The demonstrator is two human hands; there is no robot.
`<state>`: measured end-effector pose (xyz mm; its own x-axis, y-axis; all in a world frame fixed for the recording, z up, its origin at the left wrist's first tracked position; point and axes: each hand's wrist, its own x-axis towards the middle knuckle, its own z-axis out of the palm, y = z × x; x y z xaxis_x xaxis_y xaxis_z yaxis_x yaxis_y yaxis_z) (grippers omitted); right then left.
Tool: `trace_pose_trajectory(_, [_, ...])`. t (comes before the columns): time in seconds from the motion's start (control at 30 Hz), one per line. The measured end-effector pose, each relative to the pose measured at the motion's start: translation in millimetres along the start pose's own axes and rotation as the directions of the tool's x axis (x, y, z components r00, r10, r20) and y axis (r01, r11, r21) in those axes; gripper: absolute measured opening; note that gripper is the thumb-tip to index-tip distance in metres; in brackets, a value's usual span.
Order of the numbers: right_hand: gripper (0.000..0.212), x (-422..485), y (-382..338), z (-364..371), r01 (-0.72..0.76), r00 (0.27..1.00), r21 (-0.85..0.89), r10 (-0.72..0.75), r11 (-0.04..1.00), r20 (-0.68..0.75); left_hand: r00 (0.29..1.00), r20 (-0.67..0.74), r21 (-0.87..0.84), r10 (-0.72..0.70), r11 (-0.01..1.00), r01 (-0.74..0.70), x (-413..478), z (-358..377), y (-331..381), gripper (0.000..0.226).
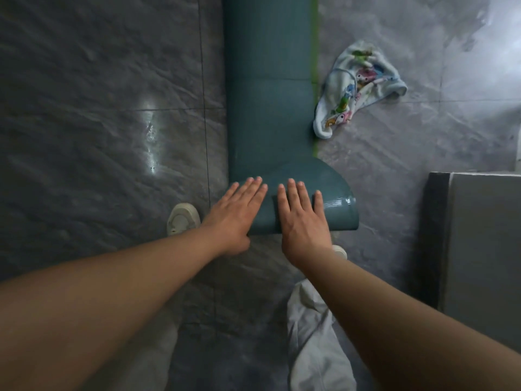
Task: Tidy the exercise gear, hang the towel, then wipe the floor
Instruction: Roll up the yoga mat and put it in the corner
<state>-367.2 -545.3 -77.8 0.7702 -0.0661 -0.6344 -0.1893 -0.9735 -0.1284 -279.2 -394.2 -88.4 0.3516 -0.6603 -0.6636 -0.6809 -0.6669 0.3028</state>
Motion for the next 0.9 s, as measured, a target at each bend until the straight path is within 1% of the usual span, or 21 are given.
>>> trace_pose_trajectory(0.2, [0.08, 6, 13, -16, 0.038, 0.999, 0.045, -0.038, 0.998, -0.009, 0.989, -0.017, 0.062, -0.145, 0.987, 0.146, 9, -29, 5, 0.118])
trace_pose_trajectory(0.27, [0.077, 6, 22, -19, 0.03, 1.0, 0.071, -0.03, 0.997, 0.0, 0.981, -0.018, 0.062, -0.195, 0.979, 0.196, 11, -37, 14, 0.116])
trace_pose_trajectory(0.37, [0.08, 8, 31, -20, -0.008, 1.0, 0.082, 0.006, 0.997, 0.025, 0.976, -0.049, 0.058, -0.213, 0.975, 0.215, 23, -44, 21, 0.113])
trace_pose_trajectory(0.47, [0.075, 21, 36, -20, -0.046, 0.999, 0.088, 0.044, 0.995, 0.023, 0.982, -0.048, 0.086, -0.182, 0.979, 0.185, 41, -47, 17, 0.113])
trace_pose_trajectory(0.63, [0.078, 45, 30, -34, -0.141, 0.989, 0.086, 0.136, 0.986, 0.062, 0.996, -0.065, 0.082, -0.061, 0.994, 0.066, 60, -61, -7, 0.11])
trace_pose_trajectory(0.8, [0.08, 61, 11, -64, -0.146, 0.983, 0.049, 0.139, 0.988, 0.121, 1.0, -0.015, 0.035, -0.021, 0.999, 0.022, 55, -78, -36, 0.107])
trace_pose_trajectory(0.9, [0.086, 69, 4, -75, -0.156, 0.978, 0.025, 0.151, 0.987, 0.142, 1.0, -0.003, 0.027, 0.008, 1.0, -0.008, 57, -83, -45, 0.108])
